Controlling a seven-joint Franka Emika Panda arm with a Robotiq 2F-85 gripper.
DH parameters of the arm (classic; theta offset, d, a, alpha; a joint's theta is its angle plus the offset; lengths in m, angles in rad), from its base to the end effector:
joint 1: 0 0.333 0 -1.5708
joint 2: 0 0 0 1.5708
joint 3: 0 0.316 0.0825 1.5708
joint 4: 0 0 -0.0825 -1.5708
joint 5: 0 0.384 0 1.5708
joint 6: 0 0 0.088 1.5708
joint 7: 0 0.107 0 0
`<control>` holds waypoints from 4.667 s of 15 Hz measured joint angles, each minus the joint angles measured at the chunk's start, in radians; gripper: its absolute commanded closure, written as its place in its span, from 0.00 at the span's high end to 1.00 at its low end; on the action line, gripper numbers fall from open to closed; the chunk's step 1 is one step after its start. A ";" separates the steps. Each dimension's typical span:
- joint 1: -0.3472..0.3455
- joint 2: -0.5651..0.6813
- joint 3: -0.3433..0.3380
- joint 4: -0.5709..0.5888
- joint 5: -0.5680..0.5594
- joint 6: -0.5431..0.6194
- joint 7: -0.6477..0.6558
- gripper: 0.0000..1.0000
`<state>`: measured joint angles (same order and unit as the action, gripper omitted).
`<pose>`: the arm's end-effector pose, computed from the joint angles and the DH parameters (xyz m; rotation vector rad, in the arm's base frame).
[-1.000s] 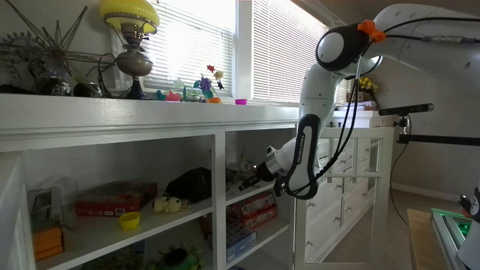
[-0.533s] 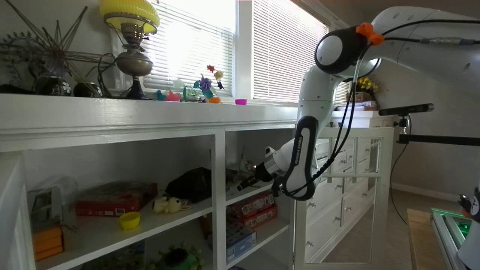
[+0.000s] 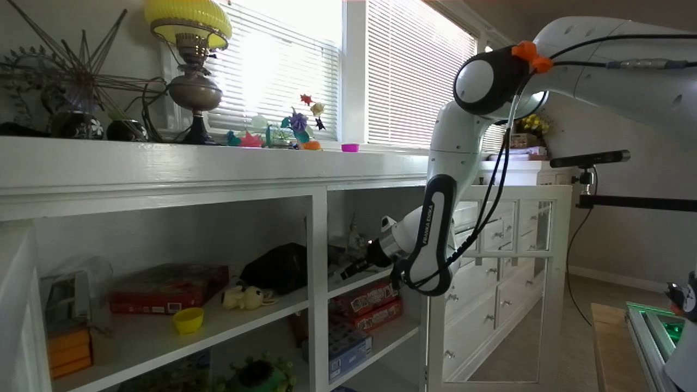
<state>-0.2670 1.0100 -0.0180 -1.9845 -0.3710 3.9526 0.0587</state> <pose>0.5688 -0.1135 0.0718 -2.7891 -0.0931 -1.4253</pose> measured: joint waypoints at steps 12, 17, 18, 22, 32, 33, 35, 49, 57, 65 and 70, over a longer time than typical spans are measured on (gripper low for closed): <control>0.038 0.043 -0.006 0.046 0.019 0.000 -0.017 0.46; 0.038 0.061 -0.013 0.067 0.022 0.000 -0.019 0.47; 0.038 0.063 -0.014 0.070 0.022 0.000 -0.019 0.48; 0.041 0.072 -0.014 0.087 0.022 0.000 -0.021 0.24; 0.060 0.084 -0.018 0.109 0.022 0.000 -0.031 0.00; 0.061 0.084 -0.019 0.109 0.022 0.000 -0.033 0.00; 0.062 0.084 -0.020 0.109 0.022 0.000 -0.034 0.00; 0.063 0.002 -0.030 0.029 0.020 -0.027 -0.034 0.28; 0.063 -0.003 -0.007 0.033 0.014 -0.041 -0.034 0.82; 0.063 0.042 -0.005 0.083 0.015 -0.041 -0.034 0.55; 0.062 0.077 -0.005 0.121 0.015 -0.040 -0.034 0.48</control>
<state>-0.2046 1.0867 -0.0228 -1.8630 -0.3555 3.9127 0.0243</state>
